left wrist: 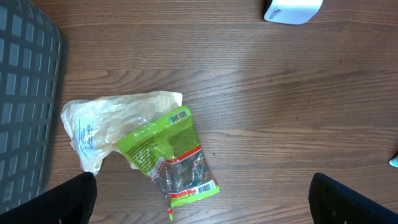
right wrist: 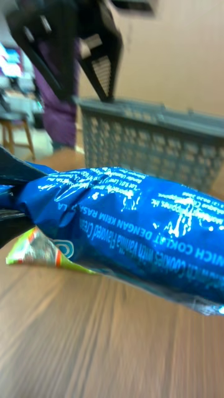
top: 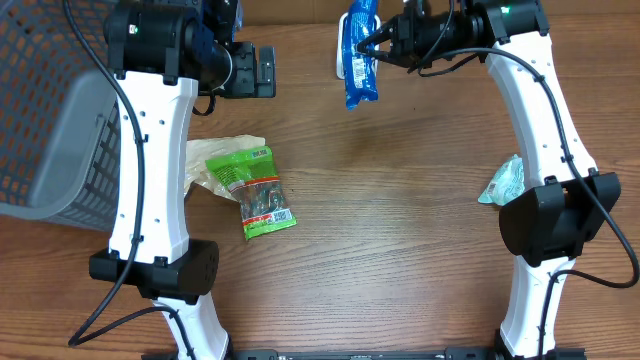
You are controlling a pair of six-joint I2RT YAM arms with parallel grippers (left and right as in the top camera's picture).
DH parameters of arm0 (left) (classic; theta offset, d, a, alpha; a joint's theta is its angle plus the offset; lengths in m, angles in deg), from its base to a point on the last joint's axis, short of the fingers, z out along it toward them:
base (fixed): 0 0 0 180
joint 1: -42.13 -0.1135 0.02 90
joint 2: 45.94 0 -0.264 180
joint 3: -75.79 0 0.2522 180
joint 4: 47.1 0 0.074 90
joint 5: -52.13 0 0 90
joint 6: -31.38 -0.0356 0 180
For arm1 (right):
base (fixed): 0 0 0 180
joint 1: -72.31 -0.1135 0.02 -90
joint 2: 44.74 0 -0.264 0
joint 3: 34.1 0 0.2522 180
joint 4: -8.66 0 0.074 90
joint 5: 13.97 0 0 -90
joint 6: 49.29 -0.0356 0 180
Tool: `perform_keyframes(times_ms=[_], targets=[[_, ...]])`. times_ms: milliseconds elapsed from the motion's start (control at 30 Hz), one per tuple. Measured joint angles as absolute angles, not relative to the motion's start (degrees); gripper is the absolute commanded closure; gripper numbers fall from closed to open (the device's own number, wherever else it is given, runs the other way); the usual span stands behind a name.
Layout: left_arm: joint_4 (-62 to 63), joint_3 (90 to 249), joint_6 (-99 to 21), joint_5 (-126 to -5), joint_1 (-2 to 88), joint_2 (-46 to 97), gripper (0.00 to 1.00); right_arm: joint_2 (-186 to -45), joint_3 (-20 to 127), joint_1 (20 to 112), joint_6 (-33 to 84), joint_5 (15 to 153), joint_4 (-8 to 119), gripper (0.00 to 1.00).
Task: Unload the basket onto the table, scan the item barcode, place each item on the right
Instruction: 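Lift the Oreo pack and carry it toward the scanner, then hold the Oreo pack in front of the scanner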
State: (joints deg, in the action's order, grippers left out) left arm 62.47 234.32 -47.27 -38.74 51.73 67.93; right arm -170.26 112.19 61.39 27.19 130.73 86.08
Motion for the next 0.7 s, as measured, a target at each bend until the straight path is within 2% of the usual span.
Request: perform_keyframes(times_ms=[200, 333, 467, 700], targets=[[62.5, 234.3, -47.3, -38.7, 51.7, 67.9, 0.0, -170.3, 112.2, 58.3, 27.2, 108.0, 81.4, 0.96], [62.5, 234.3, -47.2, -38.7, 51.7, 67.9, 0.0, -170.3, 111.8, 51.3, 29.8, 85.6, 72.7, 0.96], [62.5, 234.3, -47.2, -38.7, 51.7, 67.9, 0.0, -170.5, 111.6, 45.3, 36.0, 69.2, 63.5, 0.96], [62.5, 234.3, -47.3, -38.7, 51.7, 67.9, 0.0, -176.3, 111.6, 42.9, 49.5, 53.2, 49.7, 0.96]])
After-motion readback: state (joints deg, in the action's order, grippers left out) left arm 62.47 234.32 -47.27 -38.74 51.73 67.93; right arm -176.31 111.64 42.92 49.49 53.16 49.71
